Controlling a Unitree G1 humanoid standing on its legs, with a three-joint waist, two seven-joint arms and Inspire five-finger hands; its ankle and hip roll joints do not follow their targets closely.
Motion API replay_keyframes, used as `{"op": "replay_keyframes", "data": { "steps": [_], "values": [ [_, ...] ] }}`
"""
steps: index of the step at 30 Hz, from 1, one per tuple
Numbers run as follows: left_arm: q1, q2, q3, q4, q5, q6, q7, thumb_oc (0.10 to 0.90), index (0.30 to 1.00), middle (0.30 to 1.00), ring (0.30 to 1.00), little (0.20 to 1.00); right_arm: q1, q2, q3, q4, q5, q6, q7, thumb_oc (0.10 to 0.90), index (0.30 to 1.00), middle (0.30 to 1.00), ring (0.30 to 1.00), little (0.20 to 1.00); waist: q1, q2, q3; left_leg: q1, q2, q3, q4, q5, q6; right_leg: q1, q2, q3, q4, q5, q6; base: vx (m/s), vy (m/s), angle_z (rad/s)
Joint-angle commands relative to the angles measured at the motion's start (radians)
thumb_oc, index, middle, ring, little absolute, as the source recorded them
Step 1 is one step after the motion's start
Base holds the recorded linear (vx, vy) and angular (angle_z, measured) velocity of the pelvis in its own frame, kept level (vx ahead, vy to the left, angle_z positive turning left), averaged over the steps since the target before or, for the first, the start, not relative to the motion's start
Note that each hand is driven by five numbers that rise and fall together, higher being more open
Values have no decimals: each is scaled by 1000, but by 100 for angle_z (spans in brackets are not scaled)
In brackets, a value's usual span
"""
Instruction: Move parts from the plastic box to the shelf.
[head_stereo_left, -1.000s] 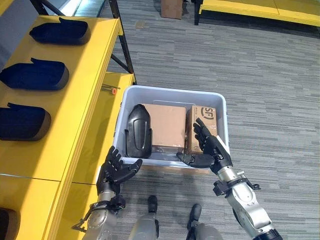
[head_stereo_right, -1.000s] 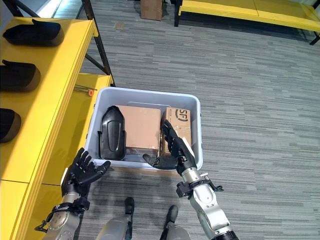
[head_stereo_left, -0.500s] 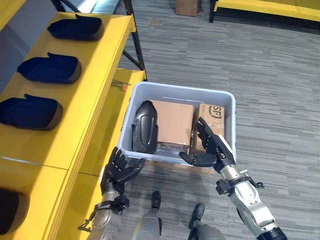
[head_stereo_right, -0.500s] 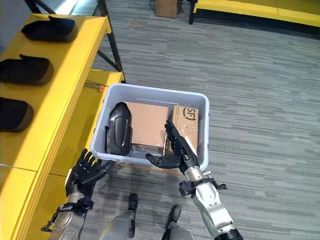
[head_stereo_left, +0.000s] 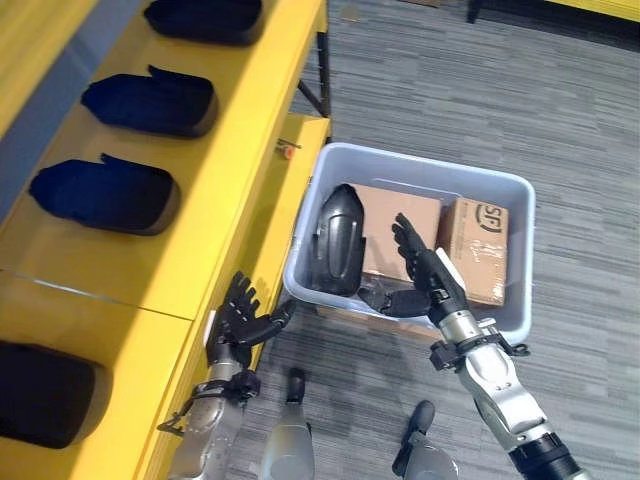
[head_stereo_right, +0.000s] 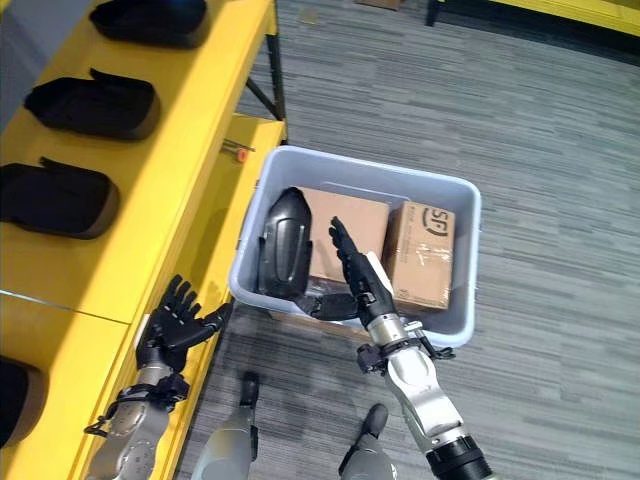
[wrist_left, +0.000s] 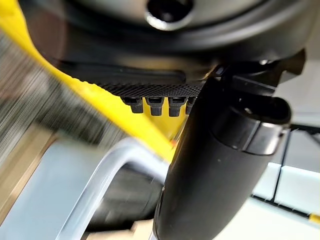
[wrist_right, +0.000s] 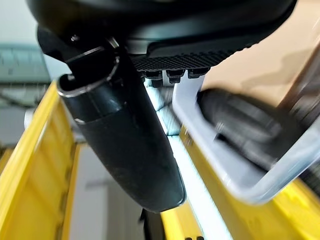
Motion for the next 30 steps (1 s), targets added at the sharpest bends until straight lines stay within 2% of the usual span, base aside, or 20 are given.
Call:
{"op": "replay_keyframes", "data": {
  "steps": [1,8,11,13,14,17,18,19,20,21,22,23,24,27,28,29,30],
  "values": [
    [26,5,10,-134,19,-80,-35,900,1000,1000,1000,1000,-97,-62,-44,-167,-53,-109,-12,900,1000,1000,1000,1000,-30,-2,-58,23,81,53,15,-30,12,14,15,1,86,-115,38,-2,42,7],
    [66,47,29,-174,24,-68,-67,900,1000,1000,1000,1000,-196,-198,-83,-274,-130,-122,-11,900,1000,1000,1000,1000,-13,-43,-33,-13,74,41,23,-31,17,-13,6,-15,106,-112,51,-4,12,4],
    [74,58,34,-182,19,-67,-72,900,1000,1000,1000,1000,-231,-243,-80,-267,-159,-120,-18,900,1000,1000,1000,1000,-6,-52,-27,-23,76,35,23,-27,16,-22,7,-19,113,-112,51,-6,-7,1],
    [82,66,42,-192,16,-69,-75,900,1000,1000,1000,1000,-261,-302,-90,-268,-186,-119,-26,900,1000,1000,1000,1000,5,-63,-12,-25,84,31,23,-25,12,-27,9,-23,126,-120,51,-13,-50,4],
    [89,73,47,-199,12,-71,-80,900,1000,1000,1000,1000,-306,-386,-92,-273,-219,-117,-29,900,1000,1000,1000,1000,14,-72,-3,-33,87,27,20,-17,7,-34,12,-29,135,-124,51,-18,-54,11],
    [99,84,56,-210,8,-71,-86,900,1000,1000,1000,1000,-346,-470,-94,-280,-233,-119,-28,900,1000,1000,1000,1000,22,-79,12,-37,94,22,12,-4,0,-45,17,-36,153,-131,48,-10,-30,15],
    [98,84,56,-210,8,-71,-86,900,1000,1000,1000,1000,-347,-471,-93,-279,-232,-119,-28,900,1000,1000,1000,1000,21,-79,11,-41,93,21,11,0,2,-47,17,-37,150,-128,47,-9,-20,7],
    [102,89,60,-211,9,-70,-87,900,1000,1000,1000,1000,-359,-514,-91,-282,-244,-119,-18,900,1000,1000,1000,1000,23,-82,15,-39,96,20,7,1,-2,-49,19,-38,157,-133,46,0,0,0],
    [102,89,60,-211,9,-70,-87,900,1000,1000,1000,1000,-359,-514,-91,-282,-244,-119,-18,900,1000,1000,1000,1000,23,-82,15,-39,96,20,7,1,-2,-49,19,-38,157,-133,46,-16,-53,0],
    [115,105,70,-216,6,-73,-98,900,1000,1000,1000,1000,-421,-644,-64,-275,-261,-126,-2,900,1000,1000,1000,1000,35,-85,32,-48,106,14,-2,16,-10,-70,25,-44,181,-145,43,-39,-66,7],
    [116,116,70,-217,2,-77,-101,900,1000,1000,1000,1000,-478,-702,-10,-246,-284,-124,-3,900,1000,1000,1000,1000,43,-83,43,-54,112,11,-4,24,-15,-82,27,-46,196,-153,41,-39,-66,9],
    [116,115,71,-217,2,-77,-101,900,1000,1000,1000,1000,-480,-702,-8,-245,-284,-125,-3,900,1000,1000,1000,1000,42,-83,43,-54,112,11,-4,24,-15,-82,27,-46,196,-153,41,-66,-81,10],
    [106,138,62,-219,-3,-85,-103,900,1000,1000,1000,1000,-616,-794,124,-166,-329,-122,3,900,1000,1000,1000,1000,60,-77,69,-70,120,4,-8,38,-22,-110,28,-55,230,-164,37,-64,-72,1],
    [86,160,53,-220,-5,-95,-104,900,1000,1000,1000,1000,-753,-869,262,-138,-402,-127,11,900,1000,1000,1000,1000,79,-70,91,-88,129,-4,-12,53,-29,-134,30,-67,257,-176,34,-38,-76,1],
    [86,154,55,-219,-5,-95,-104,900,1000,1000,1000,1000,-771,-868,280,-131,-401,-128,8,900,1000,1000,1000,1000,73,-67,91,-90,129,-5,-12,53,-29,-135,30,-67,259,-177,33,-45,-97,10],
    [76,171,46,-217,-3,-99,-102,900,1000,1000,1000,1000,-865,-905,384,-103,-460,-131,17,900,1000,1000,1000,1000,94,-58,110,-113,134,-15,-11,66,-37,-159,30,-75,286,-189,28,-44,-97,17],
    [68,184,41,-216,-1,-101,-101,900,1000,1000,1000,1000,-912,-923,440,-90,-502,-128,21,900,1000,1000,1000,1000,102,-56,117,-123,136,-18,-11,71,-40,-169,31,-81,297,-196,26,12,-170,17]
  ]
}}
